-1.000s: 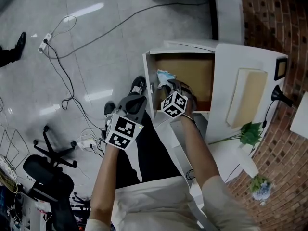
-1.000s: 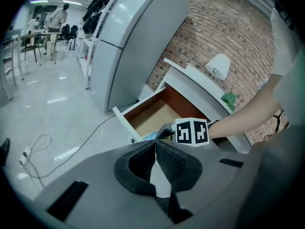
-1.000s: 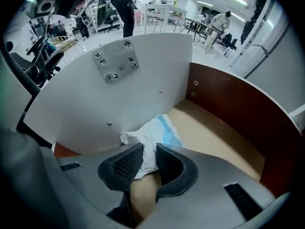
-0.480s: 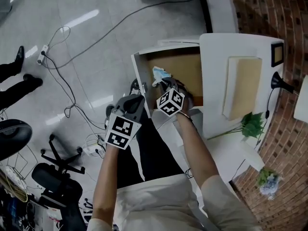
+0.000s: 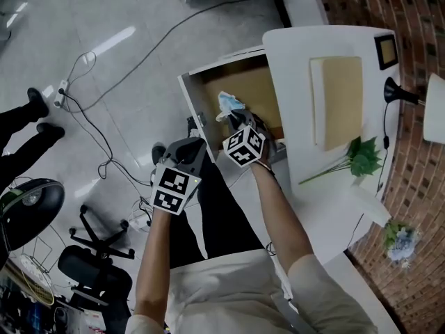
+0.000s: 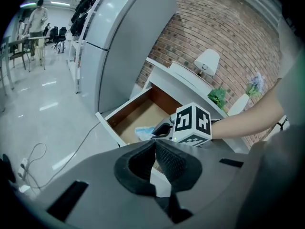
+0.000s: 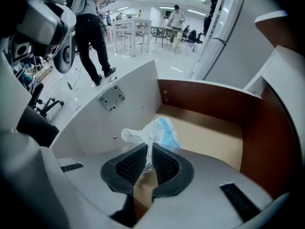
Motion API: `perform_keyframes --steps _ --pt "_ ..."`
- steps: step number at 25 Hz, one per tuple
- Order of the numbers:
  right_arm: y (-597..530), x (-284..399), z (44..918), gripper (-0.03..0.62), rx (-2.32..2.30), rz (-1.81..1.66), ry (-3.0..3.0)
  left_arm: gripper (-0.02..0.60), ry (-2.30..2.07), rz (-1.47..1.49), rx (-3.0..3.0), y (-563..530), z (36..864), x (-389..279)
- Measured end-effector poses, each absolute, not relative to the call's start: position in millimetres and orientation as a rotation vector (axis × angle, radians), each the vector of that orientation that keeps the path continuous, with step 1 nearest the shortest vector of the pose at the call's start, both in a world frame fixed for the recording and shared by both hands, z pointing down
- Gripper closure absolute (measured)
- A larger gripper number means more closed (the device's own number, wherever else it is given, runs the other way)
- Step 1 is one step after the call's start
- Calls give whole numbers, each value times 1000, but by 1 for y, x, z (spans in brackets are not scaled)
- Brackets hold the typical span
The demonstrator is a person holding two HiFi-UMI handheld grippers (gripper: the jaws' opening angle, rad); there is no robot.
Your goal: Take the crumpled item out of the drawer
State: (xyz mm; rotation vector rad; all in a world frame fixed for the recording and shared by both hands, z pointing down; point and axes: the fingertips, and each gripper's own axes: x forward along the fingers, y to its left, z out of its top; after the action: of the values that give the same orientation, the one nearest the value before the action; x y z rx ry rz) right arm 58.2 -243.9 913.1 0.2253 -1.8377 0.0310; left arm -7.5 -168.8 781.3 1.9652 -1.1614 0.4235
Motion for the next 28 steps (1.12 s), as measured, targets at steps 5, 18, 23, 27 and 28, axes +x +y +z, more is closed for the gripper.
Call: perform_keyframes --steps 5,18,23,27,28 --pt "-233 62 888 533 363 200 -1877 565 -1132 426 1985 -151 766 -2" --pt "-208 77 803 534 570 288 -1910 565 -1169 426 2035 -134 709 -13" --pt "-192 79 770 536 638 296 -1932 565 -1176 410 2044 -127 692 -15" --pt "-173 76 744 536 689 319 -1961 565 -1148 428 2063 -111 676 -13" --pt "-166 76 738 536 701 324 -1968 565 -1142 433 2072 -106 671 -13"
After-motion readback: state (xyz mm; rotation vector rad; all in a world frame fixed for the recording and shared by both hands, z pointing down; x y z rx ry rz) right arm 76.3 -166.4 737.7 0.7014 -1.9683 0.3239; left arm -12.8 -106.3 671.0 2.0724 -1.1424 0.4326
